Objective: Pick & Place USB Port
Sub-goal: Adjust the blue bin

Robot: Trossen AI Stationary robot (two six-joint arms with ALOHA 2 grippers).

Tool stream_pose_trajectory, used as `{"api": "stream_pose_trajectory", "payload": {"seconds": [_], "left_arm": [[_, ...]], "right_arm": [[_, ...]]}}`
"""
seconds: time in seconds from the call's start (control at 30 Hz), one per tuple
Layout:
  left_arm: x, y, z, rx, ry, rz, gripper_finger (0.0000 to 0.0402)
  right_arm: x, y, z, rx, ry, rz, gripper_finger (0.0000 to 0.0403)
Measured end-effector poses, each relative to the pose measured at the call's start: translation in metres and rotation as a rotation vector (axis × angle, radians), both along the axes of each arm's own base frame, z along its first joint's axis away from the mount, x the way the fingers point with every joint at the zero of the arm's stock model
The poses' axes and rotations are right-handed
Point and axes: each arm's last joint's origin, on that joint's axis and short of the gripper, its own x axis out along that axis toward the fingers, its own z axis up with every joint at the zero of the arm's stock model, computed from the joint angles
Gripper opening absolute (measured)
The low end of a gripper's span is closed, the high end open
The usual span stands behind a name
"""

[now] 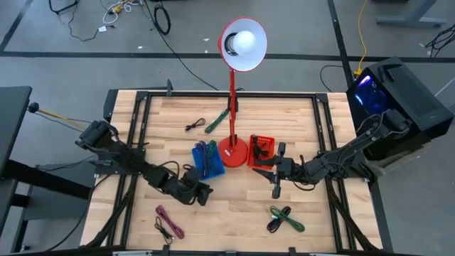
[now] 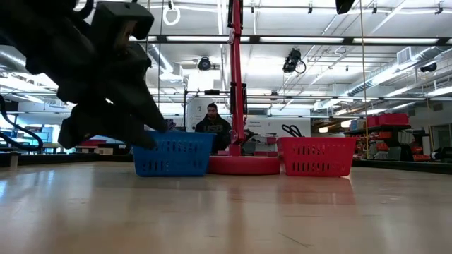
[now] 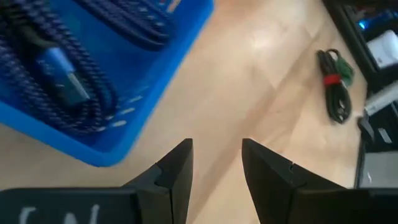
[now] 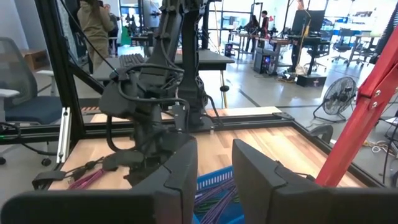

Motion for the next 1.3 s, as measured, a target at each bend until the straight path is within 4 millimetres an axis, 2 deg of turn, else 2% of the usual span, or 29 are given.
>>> {"api": "stream_pose_trajectory", "payload": {"seconds": [0.73, 1.3], "left_arm": [[-0.012, 0.007, -0.012, 0.014, 0.127, 0.133, 0.0142], [-0.015, 0.009, -0.013, 0.045, 0.125, 0.188, 0.0142]], "right_arm": [[0.0, 0.0, 0.0, -0.001, 0.001, 0.003, 0.0102], [0.0, 0.0, 0.0, -0.001, 0.001, 0.003, 0.0102]]}}
